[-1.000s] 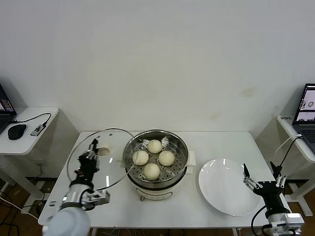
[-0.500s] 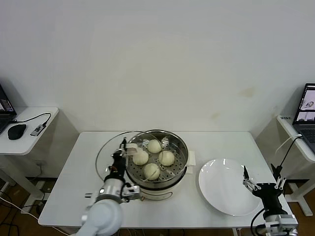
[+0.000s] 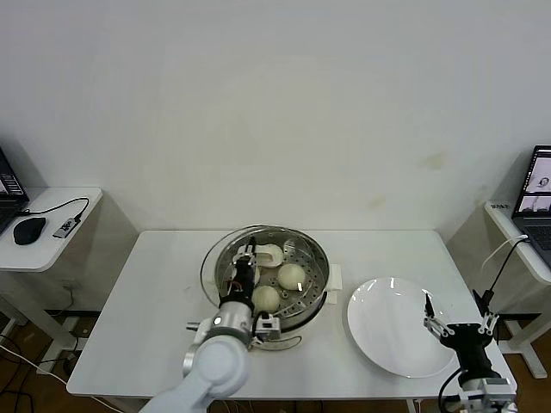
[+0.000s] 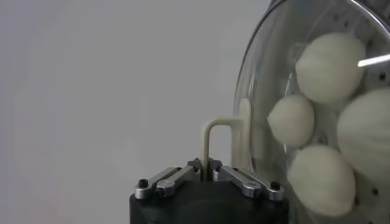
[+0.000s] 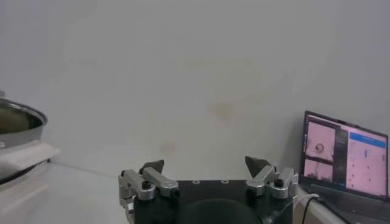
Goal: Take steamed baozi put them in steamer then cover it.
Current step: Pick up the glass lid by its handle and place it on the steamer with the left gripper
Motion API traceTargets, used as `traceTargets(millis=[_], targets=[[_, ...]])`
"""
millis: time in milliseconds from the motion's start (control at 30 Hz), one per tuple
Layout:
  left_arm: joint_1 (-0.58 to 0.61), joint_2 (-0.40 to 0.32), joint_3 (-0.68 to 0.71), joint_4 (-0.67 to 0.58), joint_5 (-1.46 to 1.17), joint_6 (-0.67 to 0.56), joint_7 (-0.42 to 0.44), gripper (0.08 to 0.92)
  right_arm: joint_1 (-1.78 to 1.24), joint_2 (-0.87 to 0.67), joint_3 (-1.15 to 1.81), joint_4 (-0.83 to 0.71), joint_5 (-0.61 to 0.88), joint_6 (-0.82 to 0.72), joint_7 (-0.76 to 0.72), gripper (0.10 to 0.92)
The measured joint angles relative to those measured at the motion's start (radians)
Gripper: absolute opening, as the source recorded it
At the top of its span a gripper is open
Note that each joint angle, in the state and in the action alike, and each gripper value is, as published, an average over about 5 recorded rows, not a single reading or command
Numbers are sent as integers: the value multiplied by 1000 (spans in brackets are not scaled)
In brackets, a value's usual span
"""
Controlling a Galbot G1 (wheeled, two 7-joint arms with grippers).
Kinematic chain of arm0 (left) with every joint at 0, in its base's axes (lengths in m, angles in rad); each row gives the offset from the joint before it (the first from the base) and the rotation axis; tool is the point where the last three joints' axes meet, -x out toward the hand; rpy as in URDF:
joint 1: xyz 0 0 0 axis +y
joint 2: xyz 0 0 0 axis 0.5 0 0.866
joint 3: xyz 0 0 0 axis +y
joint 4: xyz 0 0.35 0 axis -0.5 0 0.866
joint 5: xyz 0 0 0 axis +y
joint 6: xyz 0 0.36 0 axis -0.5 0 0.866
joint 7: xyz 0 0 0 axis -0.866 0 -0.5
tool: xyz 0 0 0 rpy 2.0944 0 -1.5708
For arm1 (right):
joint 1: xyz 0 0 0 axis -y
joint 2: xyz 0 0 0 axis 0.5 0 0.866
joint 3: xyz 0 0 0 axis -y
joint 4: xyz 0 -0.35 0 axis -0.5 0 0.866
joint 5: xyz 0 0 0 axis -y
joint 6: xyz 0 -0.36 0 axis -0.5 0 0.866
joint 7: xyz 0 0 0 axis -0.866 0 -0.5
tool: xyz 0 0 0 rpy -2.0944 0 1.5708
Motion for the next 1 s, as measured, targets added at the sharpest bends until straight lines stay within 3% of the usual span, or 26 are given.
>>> traceTargets(millis=[1000], targets=[[-60,-74,57,130,51,-12,-23,140,-5,-16,-5,-11,15,15,3,823]])
